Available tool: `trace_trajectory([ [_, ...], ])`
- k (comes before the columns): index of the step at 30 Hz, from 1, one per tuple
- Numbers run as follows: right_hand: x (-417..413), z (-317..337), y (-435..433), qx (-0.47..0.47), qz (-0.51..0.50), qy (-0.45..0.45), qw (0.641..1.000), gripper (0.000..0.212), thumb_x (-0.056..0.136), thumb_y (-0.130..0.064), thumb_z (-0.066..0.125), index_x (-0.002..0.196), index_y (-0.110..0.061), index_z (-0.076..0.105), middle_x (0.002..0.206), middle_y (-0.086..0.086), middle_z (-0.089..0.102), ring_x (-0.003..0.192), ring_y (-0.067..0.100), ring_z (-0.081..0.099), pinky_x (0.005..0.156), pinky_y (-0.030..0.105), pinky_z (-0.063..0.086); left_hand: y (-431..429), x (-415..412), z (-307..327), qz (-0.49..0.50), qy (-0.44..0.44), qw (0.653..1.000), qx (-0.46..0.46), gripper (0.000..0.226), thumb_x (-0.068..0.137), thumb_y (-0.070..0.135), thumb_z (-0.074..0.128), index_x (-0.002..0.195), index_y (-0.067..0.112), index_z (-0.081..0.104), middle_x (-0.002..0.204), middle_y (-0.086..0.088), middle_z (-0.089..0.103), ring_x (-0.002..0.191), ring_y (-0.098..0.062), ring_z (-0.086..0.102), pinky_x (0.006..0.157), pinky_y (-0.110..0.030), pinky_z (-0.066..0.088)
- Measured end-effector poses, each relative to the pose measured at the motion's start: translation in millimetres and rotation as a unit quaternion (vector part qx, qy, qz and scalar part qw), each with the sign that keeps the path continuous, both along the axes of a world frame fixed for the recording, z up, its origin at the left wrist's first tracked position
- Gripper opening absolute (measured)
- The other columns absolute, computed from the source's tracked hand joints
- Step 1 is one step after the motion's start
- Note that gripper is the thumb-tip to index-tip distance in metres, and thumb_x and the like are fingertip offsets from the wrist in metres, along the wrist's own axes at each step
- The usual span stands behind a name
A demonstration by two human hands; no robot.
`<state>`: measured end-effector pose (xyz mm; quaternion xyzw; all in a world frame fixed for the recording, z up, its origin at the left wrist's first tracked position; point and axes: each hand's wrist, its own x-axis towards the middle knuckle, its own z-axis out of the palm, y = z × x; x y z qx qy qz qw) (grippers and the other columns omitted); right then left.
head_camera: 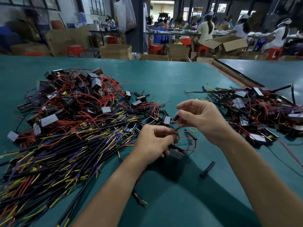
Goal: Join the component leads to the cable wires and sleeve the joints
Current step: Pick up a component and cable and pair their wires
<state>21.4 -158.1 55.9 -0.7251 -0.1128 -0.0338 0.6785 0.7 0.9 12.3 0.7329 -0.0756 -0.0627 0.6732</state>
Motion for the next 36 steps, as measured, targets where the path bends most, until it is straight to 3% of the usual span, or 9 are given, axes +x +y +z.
trace_trajectory([
  [6,-4.9,4.6,1.5,-0.062,0.016,-0.025,0.998,0.014,0.091,0.011,0.057,0.096,-0.002,0.060,0.076,0.009,0.060,0.058,0.019,0.066,0.066,0.035,0.062,-0.1,0.1,0.3,0.008,0.000,1.000,-0.010,0.012,0.090,0.007,0.064,0.083,0.011,0.073,0.070,-0.005,0.072,0.037,-0.011,0.047,0.037,-0.018,0.037],
  [17,-4.3,6.2,1.3,-0.064,0.000,-0.065,0.996,0.031,0.084,0.004,0.071,0.110,-0.005,0.057,0.078,0.013,0.075,0.063,0.020,0.067,0.061,0.028,0.059,-3.1,1.3,-3.4,0.029,-0.027,0.999,-0.001,0.016,0.089,0.003,0.063,0.083,0.014,0.074,0.060,-0.005,0.069,0.032,-0.010,0.040,0.035,-0.016,0.034],
  [20,-6.4,3.9,3.4,-0.097,0.006,-0.072,0.993,0.024,0.087,0.003,0.069,0.107,-0.006,0.059,0.082,0.016,0.075,0.071,0.039,0.067,0.069,0.043,0.059,-3.7,0.0,-2.4,0.031,-0.023,0.999,0.010,0.018,0.090,0.003,0.063,0.081,0.015,0.074,0.059,-0.004,0.069,0.032,-0.009,0.040,0.035,-0.015,0.033],
  [23,-7.5,2.4,3.7,-0.148,0.032,-0.072,0.986,0.019,0.087,0.004,0.068,0.099,-0.010,0.063,0.081,0.019,0.073,0.073,0.046,0.065,0.073,0.053,0.057,-4.1,0.3,-3.0,0.031,-0.026,0.999,0.020,0.018,0.089,0.003,0.064,0.079,0.014,0.073,0.058,-0.003,0.068,0.032,-0.009,0.040,0.035,-0.015,0.032],
  [25,-6.7,2.8,1.5,-0.171,0.048,-0.067,0.982,0.018,0.087,0.005,0.067,0.095,-0.011,0.064,0.079,0.020,0.072,0.068,0.043,0.065,0.072,0.050,0.057,-4.1,0.9,-3.5,0.028,-0.030,0.999,0.027,0.016,0.089,0.003,0.064,0.078,0.012,0.072,0.056,-0.002,0.067,0.031,-0.008,0.040,0.035,-0.015,0.032],
  [28,-5.5,2.4,-2.9,-0.209,0.048,-0.069,0.974,0.016,0.086,0.001,0.069,0.096,-0.011,0.066,0.076,0.010,0.073,0.062,0.018,0.064,0.064,0.031,0.057,-3.3,0.2,-3.7,0.026,-0.033,0.999,0.025,0.016,0.087,0.002,0.066,0.075,0.011,0.070,0.057,-0.004,0.068,0.032,-0.008,0.040,0.035,-0.015,0.033],
  [31,-7.9,1.2,-2.1,-0.244,0.050,-0.073,0.966,0.015,0.085,-0.002,0.071,0.094,-0.013,0.067,0.076,0.003,0.074,0.051,-0.001,0.055,0.050,0.009,0.040,-2.5,0.2,-4.5,0.022,-0.036,0.999,0.017,0.016,0.086,0.002,0.068,0.071,0.009,0.067,0.060,-0.008,0.069,0.033,-0.010,0.041,0.035,-0.017,0.033],
  [34,-6.9,-0.1,-0.8,-0.258,0.058,-0.074,0.962,0.017,0.083,-0.003,0.072,0.090,-0.018,0.068,0.079,0.003,0.076,0.056,-0.001,0.061,0.055,0.008,0.043,-0.4,2.5,-5.0,0.020,-0.034,0.999,0.018,0.014,0.084,0.002,0.070,0.072,0.006,0.065,0.060,-0.008,0.069,0.034,-0.010,0.043,0.036,-0.017,0.035],
  [36,-3.8,-1.3,-1.8,-0.256,0.055,-0.076,0.962,0.019,0.081,-0.001,0.073,0.088,-0.017,0.067,0.080,0.004,0.076,0.064,0.009,0.068,0.064,0.022,0.054,1.7,3.3,-4.2,0.014,-0.028,0.999,0.018,0.009,0.081,-0.001,0.073,0.078,0.003,0.065,0.058,-0.008,0.065,0.036,-0.011,0.044,0.037,-0.018,0.036],
])
